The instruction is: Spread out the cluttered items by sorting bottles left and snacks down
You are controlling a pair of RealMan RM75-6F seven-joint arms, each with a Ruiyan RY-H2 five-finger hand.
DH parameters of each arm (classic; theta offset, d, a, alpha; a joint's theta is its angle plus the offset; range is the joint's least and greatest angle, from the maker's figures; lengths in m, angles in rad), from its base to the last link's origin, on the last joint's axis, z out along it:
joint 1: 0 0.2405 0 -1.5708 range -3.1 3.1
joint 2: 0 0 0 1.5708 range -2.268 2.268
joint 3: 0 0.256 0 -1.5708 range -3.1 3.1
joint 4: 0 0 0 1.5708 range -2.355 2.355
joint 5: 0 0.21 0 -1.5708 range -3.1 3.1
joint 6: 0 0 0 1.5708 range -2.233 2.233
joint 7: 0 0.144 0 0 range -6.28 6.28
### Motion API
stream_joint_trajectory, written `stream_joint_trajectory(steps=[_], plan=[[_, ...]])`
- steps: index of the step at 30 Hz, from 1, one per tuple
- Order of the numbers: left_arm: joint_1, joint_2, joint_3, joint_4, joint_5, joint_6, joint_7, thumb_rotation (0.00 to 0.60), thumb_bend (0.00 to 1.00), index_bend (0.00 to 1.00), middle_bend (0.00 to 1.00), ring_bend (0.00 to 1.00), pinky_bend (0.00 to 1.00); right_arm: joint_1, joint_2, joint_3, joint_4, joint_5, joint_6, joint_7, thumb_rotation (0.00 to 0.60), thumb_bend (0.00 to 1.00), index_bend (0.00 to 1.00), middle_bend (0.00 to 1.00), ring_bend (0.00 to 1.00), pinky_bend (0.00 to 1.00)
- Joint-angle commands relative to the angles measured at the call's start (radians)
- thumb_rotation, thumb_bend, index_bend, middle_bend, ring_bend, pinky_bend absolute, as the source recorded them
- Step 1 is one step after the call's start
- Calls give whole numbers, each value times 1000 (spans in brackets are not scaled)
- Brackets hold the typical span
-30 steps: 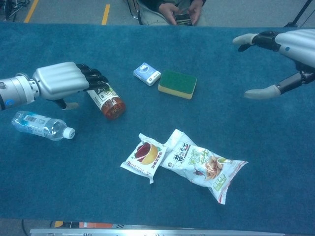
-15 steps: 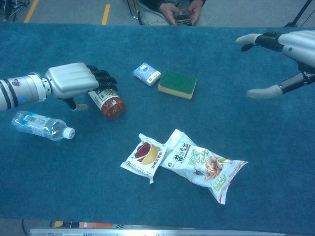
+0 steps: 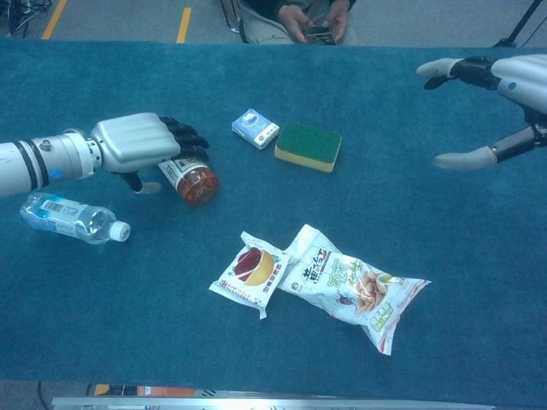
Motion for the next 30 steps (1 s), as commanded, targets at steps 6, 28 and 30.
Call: stream_joint_trajectory(steps=[6, 28, 30], plan=[[15, -12, 11, 21, -16, 18, 2, 600, 300, 390, 268, 219, 311, -9, 6, 8, -2, -11, -5, 15, 269, 44, 0, 179, 83, 137], [114, 120, 29, -96, -114, 82, 94, 600, 301, 482, 439, 367, 535, -22, 4, 25, -17, -30, -14, 15, 268, 44, 0, 179, 84, 137], [118, 131, 34, -113, -120, 76, 109, 600, 301, 482, 439, 366, 535, -25, 5, 25, -18, -32, -13, 16, 267, 43, 0, 179, 84, 138]])
